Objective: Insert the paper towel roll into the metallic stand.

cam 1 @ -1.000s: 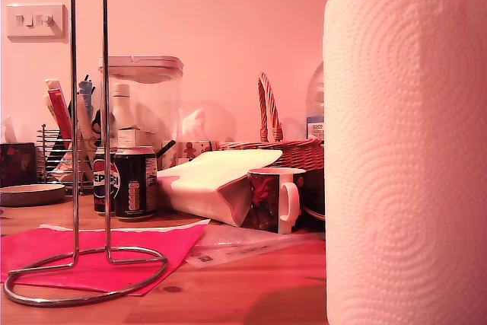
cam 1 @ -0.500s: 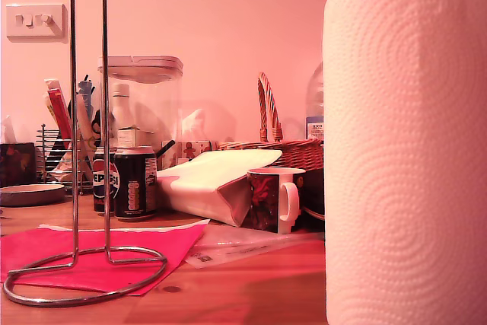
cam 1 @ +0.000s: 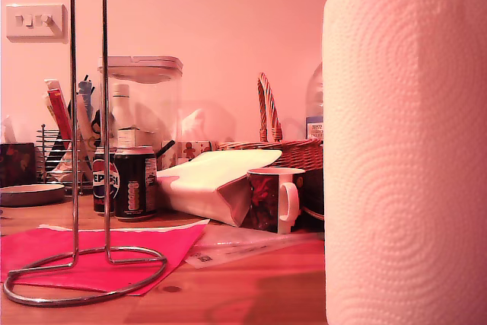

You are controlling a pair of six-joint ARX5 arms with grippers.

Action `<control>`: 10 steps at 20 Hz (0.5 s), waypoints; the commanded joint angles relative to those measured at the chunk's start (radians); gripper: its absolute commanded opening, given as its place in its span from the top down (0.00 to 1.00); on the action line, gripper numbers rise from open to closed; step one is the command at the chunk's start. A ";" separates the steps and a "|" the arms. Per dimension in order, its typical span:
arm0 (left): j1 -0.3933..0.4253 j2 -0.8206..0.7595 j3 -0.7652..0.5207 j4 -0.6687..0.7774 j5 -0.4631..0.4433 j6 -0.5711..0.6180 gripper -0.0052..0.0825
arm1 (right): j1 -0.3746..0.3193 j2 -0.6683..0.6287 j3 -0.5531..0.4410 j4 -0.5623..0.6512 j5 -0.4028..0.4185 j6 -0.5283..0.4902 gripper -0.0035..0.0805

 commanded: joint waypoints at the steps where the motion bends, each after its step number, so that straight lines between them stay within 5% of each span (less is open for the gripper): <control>1: -0.003 0.003 -0.014 0.008 -0.004 0.002 0.96 | 0.004 0.020 -0.062 -0.001 -0.001 -0.006 0.45; 10: -0.003 0.003 -0.014 0.008 -0.027 0.002 0.96 | 0.017 0.020 -0.127 0.000 -0.034 -0.026 0.45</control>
